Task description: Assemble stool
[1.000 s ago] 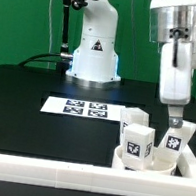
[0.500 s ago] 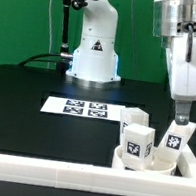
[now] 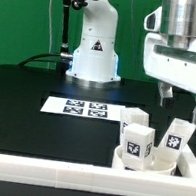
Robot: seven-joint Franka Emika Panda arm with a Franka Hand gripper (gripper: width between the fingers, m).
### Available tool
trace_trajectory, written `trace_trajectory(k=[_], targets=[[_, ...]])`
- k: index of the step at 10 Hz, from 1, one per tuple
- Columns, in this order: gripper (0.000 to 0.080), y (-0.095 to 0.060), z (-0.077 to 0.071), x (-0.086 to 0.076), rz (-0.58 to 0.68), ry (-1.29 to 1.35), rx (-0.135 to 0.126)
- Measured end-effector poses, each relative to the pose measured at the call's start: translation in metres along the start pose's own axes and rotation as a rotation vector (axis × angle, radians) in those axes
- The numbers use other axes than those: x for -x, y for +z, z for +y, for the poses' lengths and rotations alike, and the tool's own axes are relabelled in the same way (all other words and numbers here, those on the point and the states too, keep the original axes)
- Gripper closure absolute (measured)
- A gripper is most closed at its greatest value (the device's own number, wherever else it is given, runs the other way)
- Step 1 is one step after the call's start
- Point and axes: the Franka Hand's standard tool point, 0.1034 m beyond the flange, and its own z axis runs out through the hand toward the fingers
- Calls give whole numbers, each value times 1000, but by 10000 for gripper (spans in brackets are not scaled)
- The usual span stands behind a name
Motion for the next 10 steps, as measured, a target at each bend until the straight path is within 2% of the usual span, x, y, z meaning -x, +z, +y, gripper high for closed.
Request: trace_trajectory(k=[3, 5, 6, 10], targets=[[151, 0, 0, -1, 0, -201, 0], [151, 1, 0, 4, 28, -448, 24], [151, 2, -2, 8, 30, -572, 27], [151, 5, -2, 7, 30, -876, 28]])
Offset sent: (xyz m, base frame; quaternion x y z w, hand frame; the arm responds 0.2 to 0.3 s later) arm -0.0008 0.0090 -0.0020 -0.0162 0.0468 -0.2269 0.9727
